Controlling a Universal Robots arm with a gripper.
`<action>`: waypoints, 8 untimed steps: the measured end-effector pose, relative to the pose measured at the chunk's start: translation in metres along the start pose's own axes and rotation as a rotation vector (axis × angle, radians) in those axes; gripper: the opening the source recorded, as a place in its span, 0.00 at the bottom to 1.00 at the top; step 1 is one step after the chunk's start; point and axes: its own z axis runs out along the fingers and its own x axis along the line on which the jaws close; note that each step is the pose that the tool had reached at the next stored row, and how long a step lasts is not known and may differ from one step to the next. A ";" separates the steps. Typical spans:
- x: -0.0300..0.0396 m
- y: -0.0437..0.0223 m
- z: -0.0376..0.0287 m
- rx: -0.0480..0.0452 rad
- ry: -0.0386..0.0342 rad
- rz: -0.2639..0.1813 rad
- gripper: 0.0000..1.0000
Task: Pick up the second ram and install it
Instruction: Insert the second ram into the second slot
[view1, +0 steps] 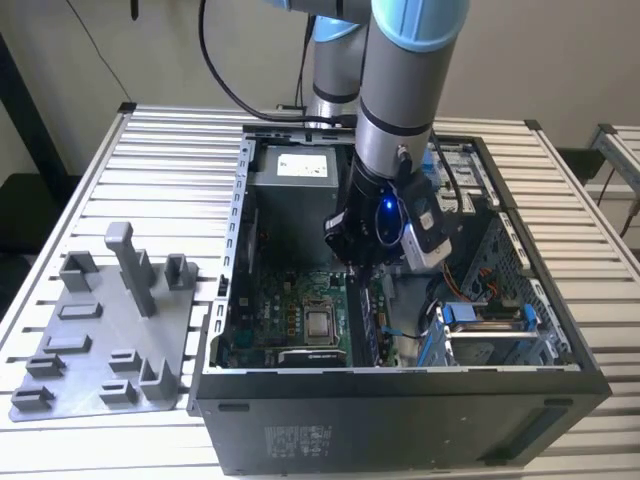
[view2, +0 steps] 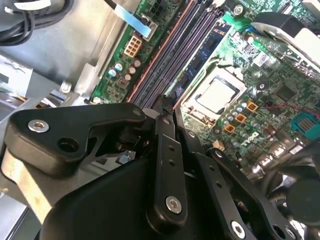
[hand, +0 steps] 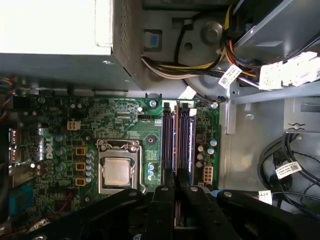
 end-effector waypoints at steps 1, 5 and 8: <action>0.0004 -0.0005 0.0015 -0.0001 -0.0002 0.003 0.14; 0.0025 -0.0027 0.0077 0.0001 -0.0005 0.010 0.14; 0.0043 -0.0042 0.0125 0.0001 -0.0007 0.014 0.14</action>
